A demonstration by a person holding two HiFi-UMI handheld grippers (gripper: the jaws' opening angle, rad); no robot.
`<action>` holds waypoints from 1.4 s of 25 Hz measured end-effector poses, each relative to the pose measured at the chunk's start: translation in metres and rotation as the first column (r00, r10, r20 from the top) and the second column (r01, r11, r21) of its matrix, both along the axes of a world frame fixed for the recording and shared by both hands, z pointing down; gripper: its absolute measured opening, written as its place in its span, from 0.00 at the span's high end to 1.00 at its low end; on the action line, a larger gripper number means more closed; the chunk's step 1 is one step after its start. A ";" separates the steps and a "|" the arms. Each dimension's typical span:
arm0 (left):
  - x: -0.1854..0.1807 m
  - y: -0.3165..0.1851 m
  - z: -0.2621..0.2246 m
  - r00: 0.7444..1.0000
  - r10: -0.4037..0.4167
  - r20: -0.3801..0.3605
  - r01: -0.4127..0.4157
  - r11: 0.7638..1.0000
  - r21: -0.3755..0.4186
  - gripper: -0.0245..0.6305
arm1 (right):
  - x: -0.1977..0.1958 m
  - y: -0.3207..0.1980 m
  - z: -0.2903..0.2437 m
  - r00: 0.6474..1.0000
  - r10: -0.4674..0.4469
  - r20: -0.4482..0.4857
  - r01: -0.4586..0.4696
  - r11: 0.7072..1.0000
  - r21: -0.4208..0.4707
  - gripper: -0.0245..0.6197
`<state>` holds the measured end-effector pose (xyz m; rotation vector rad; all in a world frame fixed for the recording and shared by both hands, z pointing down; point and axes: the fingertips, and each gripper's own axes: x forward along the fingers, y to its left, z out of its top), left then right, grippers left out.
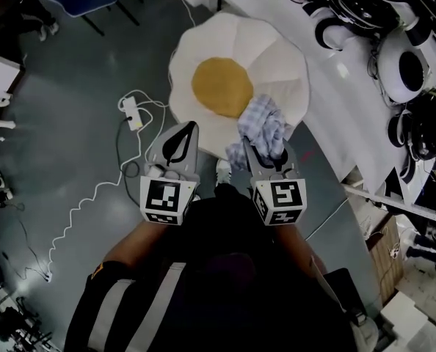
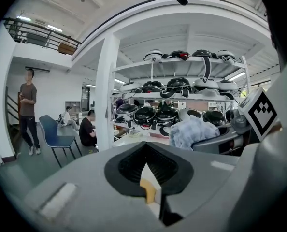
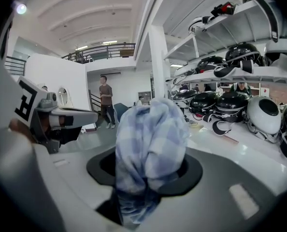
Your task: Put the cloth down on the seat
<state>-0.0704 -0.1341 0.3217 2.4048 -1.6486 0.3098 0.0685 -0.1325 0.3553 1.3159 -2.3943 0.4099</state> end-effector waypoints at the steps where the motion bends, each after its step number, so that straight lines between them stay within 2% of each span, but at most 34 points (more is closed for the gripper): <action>1: 0.003 -0.006 0.003 1.000 -0.004 0.003 0.004 1.000 -0.006 0.96 | 0.003 -0.006 0.003 1.000 -0.005 -0.001 0.005 1.000 -0.005 0.66; 17: 0.050 -0.079 0.053 0.997 -0.068 0.021 0.069 0.995 -0.065 0.96 | 0.052 -0.077 0.070 0.997 -0.070 -0.045 0.065 0.994 -0.087 0.65; 23: 0.049 -0.094 0.087 0.999 -0.053 0.009 0.054 0.994 -0.100 0.96 | 0.055 -0.092 0.104 0.996 -0.053 -0.069 0.044 0.992 -0.122 0.65; 27: 0.050 -0.108 0.114 0.999 -0.032 0.003 0.032 0.991 -0.127 0.96 | 0.055 -0.107 0.124 0.992 -0.047 -0.115 0.035 0.994 -0.107 0.65; 35: 0.039 -0.146 0.174 0.999 -0.020 0.027 0.024 0.985 -0.169 0.96 | 0.044 -0.136 0.178 0.987 -0.036 -0.154 0.011 0.987 -0.160 0.64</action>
